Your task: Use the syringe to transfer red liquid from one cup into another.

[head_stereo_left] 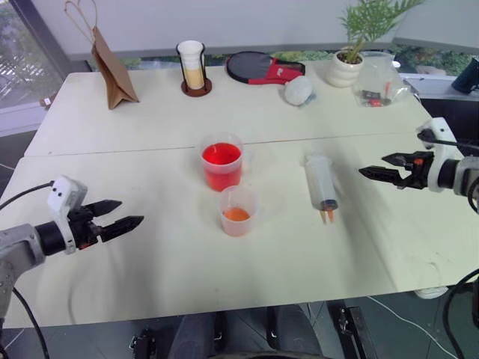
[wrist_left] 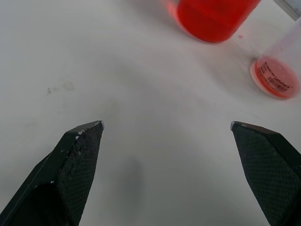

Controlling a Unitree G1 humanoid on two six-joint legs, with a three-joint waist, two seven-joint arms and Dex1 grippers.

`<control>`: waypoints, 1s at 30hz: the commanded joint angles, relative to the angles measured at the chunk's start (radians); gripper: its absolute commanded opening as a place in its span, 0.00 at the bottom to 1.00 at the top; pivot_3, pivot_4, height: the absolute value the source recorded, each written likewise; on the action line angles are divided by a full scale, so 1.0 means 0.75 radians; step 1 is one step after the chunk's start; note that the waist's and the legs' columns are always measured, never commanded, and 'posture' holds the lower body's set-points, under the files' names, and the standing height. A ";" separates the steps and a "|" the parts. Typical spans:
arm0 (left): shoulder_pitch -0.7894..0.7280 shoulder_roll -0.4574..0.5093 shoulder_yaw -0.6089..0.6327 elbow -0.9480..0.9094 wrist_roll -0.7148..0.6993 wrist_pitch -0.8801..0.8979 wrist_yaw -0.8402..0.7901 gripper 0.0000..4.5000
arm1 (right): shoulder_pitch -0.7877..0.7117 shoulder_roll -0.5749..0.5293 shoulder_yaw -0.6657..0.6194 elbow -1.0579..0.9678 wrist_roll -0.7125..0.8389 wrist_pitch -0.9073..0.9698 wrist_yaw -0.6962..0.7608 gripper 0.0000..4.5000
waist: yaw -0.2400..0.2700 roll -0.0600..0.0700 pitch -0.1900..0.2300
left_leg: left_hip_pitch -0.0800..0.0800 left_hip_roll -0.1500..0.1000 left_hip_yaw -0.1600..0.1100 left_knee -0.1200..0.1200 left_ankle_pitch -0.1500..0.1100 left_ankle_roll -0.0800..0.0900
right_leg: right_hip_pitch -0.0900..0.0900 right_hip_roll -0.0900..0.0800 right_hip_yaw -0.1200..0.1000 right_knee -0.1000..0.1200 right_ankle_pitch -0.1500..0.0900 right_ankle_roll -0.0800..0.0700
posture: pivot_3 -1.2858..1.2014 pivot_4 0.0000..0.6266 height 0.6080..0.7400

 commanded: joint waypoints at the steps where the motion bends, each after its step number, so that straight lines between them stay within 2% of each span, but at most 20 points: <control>1: -0.025 0.023 0.052 0.006 0.001 -0.030 -0.007 1.00 | -0.026 -0.006 -0.020 -0.028 0.000 -0.017 0.008 1.00 | 0.001 0.000 0.000 | 0.000 0.000 0.000 0.000 0.000 0.000 | 0.000 0.000 0.000 0.000 0.000 0.000 | 0.52 0.24 1.00; 15: -0.111 0.019 0.027 0.062 0.047 -0.082 0.009 1.00 | -0.044 -0.006 -0.022 0.007 -0.036 -0.047 -0.030 1.00 | 0.000 0.000 0.000 | 0.000 0.000 0.001 0.000 0.004 -0.007 | 0.000 0.000 0.000 0.000 0.001 0.001 | 0.52 0.24 1.00; 23: -0.196 -0.018 -0.019 0.080 0.033 -0.110 -0.018 1.00 | -0.188 -0.016 0.026 0.166 -0.094 -0.058 0.010 1.00 | -0.003 0.001 0.000 | 0.000 0.000 0.001 0.000 0.004 -0.007 | -0.001 0.000 0.000 0.000 0.002 0.004 | 0.52 0.24 1.00; 26: -0.239 0.040 -0.081 0.136 0.089 -0.135 -0.076 1.00 | -0.340 0.011 0.043 0.238 -0.102 0.072 -0.021 1.00 | -0.004 0.001 0.000 | 0.000 0.000 0.002 0.000 0.004 -0.007 | -0.001 0.000 0.000 0.001 0.002 0.004 | 0.52 0.24 1.00; 28: -0.343 0.101 -0.154 0.185 0.123 -0.170 -0.155 1.00 | -0.521 0.071 0.027 0.307 -0.067 0.256 -0.074 1.00 | -0.006 0.002 0.001 | -0.001 0.000 0.003 0.000 0.005 -0.008 | -0.003 0.000 0.000 0.002 0.002 0.004 | 0.52 0.24 1.00; 30: -0.485 0.120 -0.223 0.213 0.123 -0.183 -0.211 1.00 | -0.615 0.099 0.087 0.328 -0.088 0.344 -0.057 1.00 | -0.005 0.002 0.001 | -0.005 0.000 0.004 0.000 0.006 -0.010 | -0.009 -0.001 0.000 0.004 0.002 0.001 | 0.52 0.24 1.00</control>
